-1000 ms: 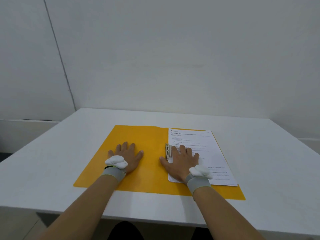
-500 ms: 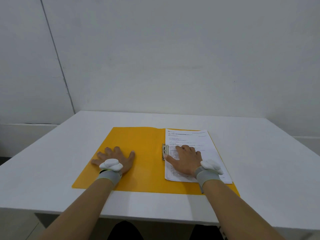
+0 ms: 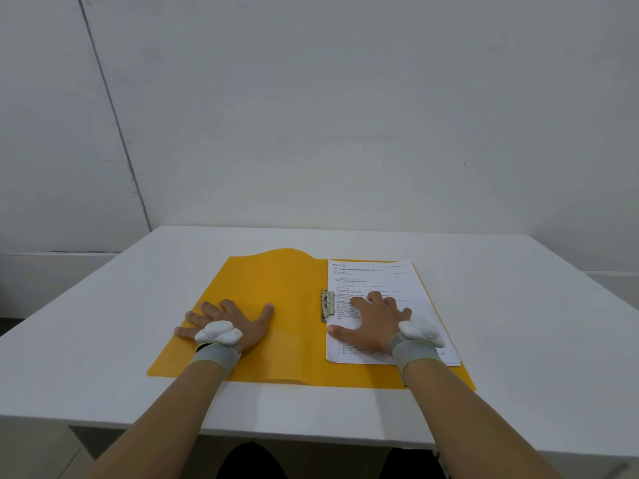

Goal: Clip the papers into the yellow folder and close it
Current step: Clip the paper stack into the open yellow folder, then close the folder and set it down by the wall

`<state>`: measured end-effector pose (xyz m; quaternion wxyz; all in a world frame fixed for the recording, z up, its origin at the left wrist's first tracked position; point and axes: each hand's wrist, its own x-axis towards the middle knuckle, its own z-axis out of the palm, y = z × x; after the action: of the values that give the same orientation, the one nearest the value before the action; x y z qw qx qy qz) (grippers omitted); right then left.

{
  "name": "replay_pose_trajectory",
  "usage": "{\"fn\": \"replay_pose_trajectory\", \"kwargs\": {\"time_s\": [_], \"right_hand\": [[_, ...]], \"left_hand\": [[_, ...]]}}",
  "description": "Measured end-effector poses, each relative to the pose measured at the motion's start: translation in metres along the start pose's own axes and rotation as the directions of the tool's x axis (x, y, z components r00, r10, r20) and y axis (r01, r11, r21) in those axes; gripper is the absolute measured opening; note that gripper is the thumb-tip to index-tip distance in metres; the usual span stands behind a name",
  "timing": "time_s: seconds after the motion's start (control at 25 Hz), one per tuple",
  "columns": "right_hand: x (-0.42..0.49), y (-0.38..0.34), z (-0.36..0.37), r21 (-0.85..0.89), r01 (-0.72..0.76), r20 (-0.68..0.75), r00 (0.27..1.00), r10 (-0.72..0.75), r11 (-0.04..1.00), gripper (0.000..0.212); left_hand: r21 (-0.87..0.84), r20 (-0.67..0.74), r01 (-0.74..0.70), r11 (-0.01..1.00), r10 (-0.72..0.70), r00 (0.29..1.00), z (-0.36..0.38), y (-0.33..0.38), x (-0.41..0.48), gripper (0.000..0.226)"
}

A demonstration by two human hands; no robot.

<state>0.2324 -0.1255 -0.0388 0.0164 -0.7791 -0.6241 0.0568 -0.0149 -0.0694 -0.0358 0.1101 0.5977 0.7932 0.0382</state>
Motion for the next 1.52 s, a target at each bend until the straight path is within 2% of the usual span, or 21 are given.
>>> {"fn": "replay_pose_trajectory", "kwargs": {"time_s": [0.16,0.28,0.4,0.52,0.64,0.68,0.76,0.88,1.0,1.08,1.16,1.24,1.36,1.44,1.48,1.52], "right_hand": [[-0.002,0.000,0.000,-0.001,-0.012,-0.001,1.000,0.012,1.000,0.092],[-0.005,0.000,0.001,0.023,-0.006,-0.039,0.999,0.007,1.000,0.090],[-0.006,0.001,-0.001,0.041,-0.001,-0.029,1.000,0.002,0.999,0.086],[-0.002,0.008,-0.010,0.140,-0.005,0.022,1.000,0.002,0.990,0.075],[-0.001,0.022,-0.020,0.392,0.018,0.001,1.000,-0.019,0.920,0.057],[-0.002,0.028,-0.024,0.450,0.026,-0.029,0.999,-0.015,0.893,0.051],[-0.004,0.035,-0.033,0.492,0.053,-0.109,0.994,0.002,0.869,0.046],[-0.005,0.036,-0.053,0.505,0.144,-0.248,0.969,-0.017,0.851,0.043],[-0.006,0.029,-0.077,0.525,0.262,-0.405,0.914,-0.033,0.810,0.044],[-0.007,0.026,-0.095,0.551,0.324,-0.479,0.877,-0.026,0.769,0.044],[-0.010,0.027,-0.110,0.579,0.361,-0.480,0.876,-0.052,0.731,0.043],[-0.010,0.029,-0.122,0.629,0.360,-0.427,0.901,-0.081,0.689,0.048],[-0.011,0.034,-0.129,0.720,0.213,-0.309,0.951,0.029,0.661,0.079],[-0.013,0.041,-0.130,0.727,0.122,-0.248,0.964,0.093,0.675,0.084],[-0.014,0.044,-0.130,0.717,0.102,-0.236,0.966,0.103,0.690,0.083],[-0.015,0.048,-0.131,0.700,0.095,-0.235,0.967,0.102,0.708,0.082]], "left_hand": [[-0.092,0.082,-0.061,0.994,0.069,0.994,-0.005,0.020,0.001,0.131],[-0.266,0.143,-0.158,0.951,0.201,0.969,-0.014,0.041,-0.004,0.138],[-0.471,0.155,-0.201,0.859,0.305,0.940,-0.026,0.064,-0.016,0.127],[-0.527,0.140,-0.284,0.801,0.411,0.901,-0.039,0.082,-0.023,0.105],[-0.501,0.144,-0.290,0.815,0.409,0.901,-0.056,0.093,-0.030,0.064],[-0.470,0.122,-0.316,0.824,0.415,0.902,-0.059,0.097,-0.031,0.057],[-0.393,0.064,-0.384,0.836,0.442,0.895,-0.066,0.105,-0.033,0.057],[-0.241,-0.044,-0.529,0.814,0.535,0.843,-0.082,0.118,-0.041,0.054],[-0.226,-0.136,-0.595,0.771,0.580,0.803,-0.098,0.134,-0.055,0.047],[-0.345,-0.087,-0.586,0.733,0.597,0.797,-0.108,0.148,-0.066,0.057],[-0.512,0.025,-0.525,0.680,0.622,0.782,-0.115,0.160,-0.078,0.064],[-0.643,0.115,-0.456,0.615,0.667,0.736,-0.115,0.169,-0.087,0.052],[-0.732,0.260,-0.326,0.598,0.688,0.677,-0.109,0.175,-0.097,0.031],[-0.766,0.324,-0.240,0.596,0.681,0.657,-0.102,0.175,-0.092,0.041],[-0.758,0.307,-0.259,0.599,0.677,0.669,-0.097,0.174,-0.088,0.046],[-0.703,0.242,-0.354,0.617,0.675,0.697,-0.091,0.172,-0.082,0.050]]}}
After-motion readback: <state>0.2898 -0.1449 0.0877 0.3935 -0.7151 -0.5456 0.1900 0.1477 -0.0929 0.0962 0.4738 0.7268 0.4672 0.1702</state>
